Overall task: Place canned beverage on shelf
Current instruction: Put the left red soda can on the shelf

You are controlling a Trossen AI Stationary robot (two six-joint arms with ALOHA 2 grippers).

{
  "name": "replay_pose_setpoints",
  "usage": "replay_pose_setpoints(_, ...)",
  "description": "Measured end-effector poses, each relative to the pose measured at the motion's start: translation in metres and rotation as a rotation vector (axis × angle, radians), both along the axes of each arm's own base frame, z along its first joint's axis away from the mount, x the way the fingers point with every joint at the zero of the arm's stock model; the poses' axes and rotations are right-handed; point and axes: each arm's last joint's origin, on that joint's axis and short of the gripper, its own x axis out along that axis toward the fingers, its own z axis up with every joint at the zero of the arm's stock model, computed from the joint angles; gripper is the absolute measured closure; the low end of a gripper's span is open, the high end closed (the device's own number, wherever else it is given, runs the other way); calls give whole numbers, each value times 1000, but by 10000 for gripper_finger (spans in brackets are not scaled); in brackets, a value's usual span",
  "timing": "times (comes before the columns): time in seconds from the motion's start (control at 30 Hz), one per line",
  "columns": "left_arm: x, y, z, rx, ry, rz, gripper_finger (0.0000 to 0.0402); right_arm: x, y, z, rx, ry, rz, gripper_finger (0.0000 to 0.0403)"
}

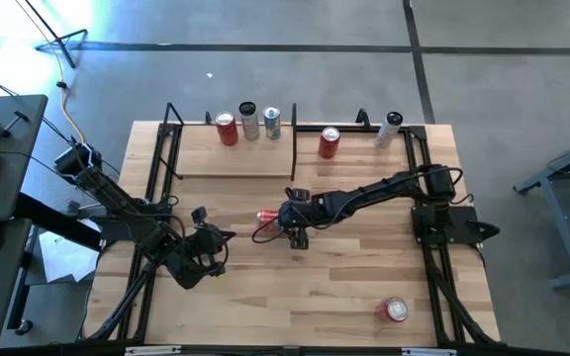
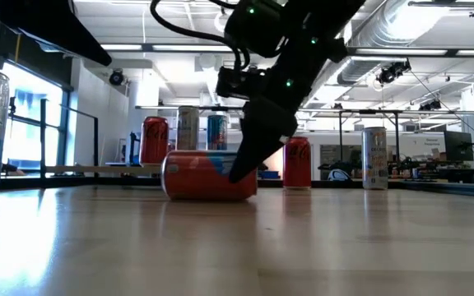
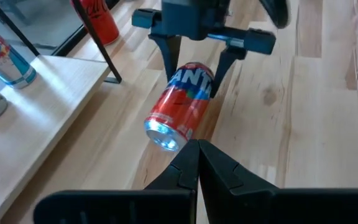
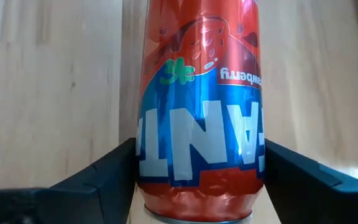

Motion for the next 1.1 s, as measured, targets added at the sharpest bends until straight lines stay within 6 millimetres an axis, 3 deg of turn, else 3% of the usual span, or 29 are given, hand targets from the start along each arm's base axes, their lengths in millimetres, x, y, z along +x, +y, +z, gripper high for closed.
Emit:
replay_pose_setpoints(0.17,1,0,1,10,-6,-5,401,-4,9,18,49,149,9,123)
replay_pose_setpoints(0.37,2,-2,1,-30,-3,-25,401,-16,16,63,21,420,31,123)
replay_pose_setpoints(0.5,3,-3,2,-24,-4,-37,402,-21,16,97,-26,485,10,123)
replay_pose_setpoints(0.67,3,-4,2,-23,-5,-47,401,-31,14,119,-27,579,-48,123)
replay_pose_setpoints(0.8,3,-4,2,-37,0,-57,401,-42,13,120,-37,674,-111,123)
replay_pose_setpoints(1.1,4,-5,3,-44,-7,-59,401,-52,13,94,9,790,-145,123)
